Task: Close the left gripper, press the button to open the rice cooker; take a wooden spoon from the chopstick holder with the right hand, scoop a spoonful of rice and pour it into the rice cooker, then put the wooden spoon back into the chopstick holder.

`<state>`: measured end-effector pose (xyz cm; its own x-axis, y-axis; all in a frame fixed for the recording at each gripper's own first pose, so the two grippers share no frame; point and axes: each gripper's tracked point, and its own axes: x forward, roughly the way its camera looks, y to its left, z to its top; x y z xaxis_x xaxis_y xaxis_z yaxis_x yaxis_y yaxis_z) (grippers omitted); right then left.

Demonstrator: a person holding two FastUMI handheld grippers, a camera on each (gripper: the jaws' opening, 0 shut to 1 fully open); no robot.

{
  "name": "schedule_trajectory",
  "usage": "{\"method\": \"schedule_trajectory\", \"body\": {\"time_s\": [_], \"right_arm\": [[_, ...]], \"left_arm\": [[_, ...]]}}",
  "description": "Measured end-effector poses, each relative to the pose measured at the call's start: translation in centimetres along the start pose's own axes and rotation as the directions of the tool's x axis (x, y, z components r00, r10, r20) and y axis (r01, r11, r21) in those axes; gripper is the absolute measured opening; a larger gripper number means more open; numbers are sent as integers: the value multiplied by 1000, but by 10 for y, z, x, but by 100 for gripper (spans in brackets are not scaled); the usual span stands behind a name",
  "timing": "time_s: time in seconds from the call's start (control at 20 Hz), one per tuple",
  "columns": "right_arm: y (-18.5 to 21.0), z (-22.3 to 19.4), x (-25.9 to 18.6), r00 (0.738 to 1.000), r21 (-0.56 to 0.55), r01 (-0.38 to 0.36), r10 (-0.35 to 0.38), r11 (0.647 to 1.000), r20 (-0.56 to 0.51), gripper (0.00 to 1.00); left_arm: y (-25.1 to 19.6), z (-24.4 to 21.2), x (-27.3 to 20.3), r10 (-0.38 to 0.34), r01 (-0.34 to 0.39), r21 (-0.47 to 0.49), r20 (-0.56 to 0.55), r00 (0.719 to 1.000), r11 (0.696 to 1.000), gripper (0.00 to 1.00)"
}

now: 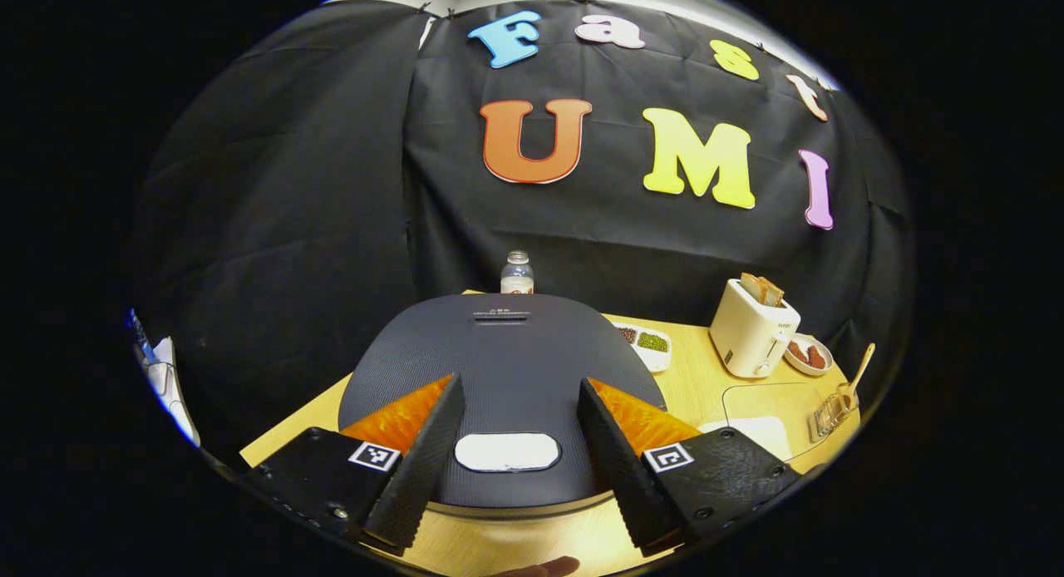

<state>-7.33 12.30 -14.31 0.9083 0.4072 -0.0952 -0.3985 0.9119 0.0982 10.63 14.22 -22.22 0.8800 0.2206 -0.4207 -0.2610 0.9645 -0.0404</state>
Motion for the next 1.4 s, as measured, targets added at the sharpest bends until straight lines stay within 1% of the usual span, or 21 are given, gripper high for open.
{"method": "schedule_trajectory", "body": {"time_s": [0.1,0.2,0.3,0.4,0.55,0.6,0.75,0.85,0.95,1.0,1.05,1.1,1.15,1.25,1.4], "right_arm": [[1,2,-1,1000,-6,-3,3,1000,4,100],[-1,3,0,1000,-14,0,0,1000,10,99],[-3,3,3,1000,-14,5,-5,1000,14,99],[-5,1,6,1000,-10,10,-10,1000,9,100],[-8,-4,9,1000,-2,15,-15,1000,-7,100],[-9,-5,8,1000,-3,17,-17,1000,-9,100],[-10,-3,8,1000,-18,24,-24,1000,-4,100],[-8,-1,8,1000,-22,26,-26,999,0,99],[-11,-3,9,999,-1,33,-33,999,-9,100],[-12,-5,9,999,8,34,-34,999,-18,95],[-14,-7,10,999,19,41,-41,999,-25,100],[-17,-8,9,998,22,48,-48,999,-29,95],[-20,-10,10,998,16,57,-57,998,-35,100],[-27,-8,9,996,14,81,-81,997,-37,100],[-37,-5,3,994,27,108,-107,994,-35,100]], "left_arm": [[0,3,0,9,-10,22,30,999,1000,92],[1,5,-3,24,-25,21,49,999,999,90],[0,2,-9,31,-33,35,44,999,999,90],[3,1,-18,36,-38,27,38,999,999,90],[-5,-1,-37,8,-9,13,31,999,1000,91],[-11,-3,-46,-5,5,13,32,999,1000,93],[-29,4,-85,-59,54,55,98,993,997,93],[-42,9,-114,-90,76,92,164,982,993,94],[-48,17,-143,-99,74,112,232,968,991,96],[-51,15,-157,-102,75,114,248,963,991,97],[-55,14,-173,-105,78,111,263,959,991,97],[-57,12,-187,-107,80,103,283,953,991,97],[-59,8,-200,-108,85,88,297,949,992,97],[-61,-4,-221,-123,103,82,294,948,991,97],[-51,-8,-247,-100,80,77,318,943,994,97]]}}
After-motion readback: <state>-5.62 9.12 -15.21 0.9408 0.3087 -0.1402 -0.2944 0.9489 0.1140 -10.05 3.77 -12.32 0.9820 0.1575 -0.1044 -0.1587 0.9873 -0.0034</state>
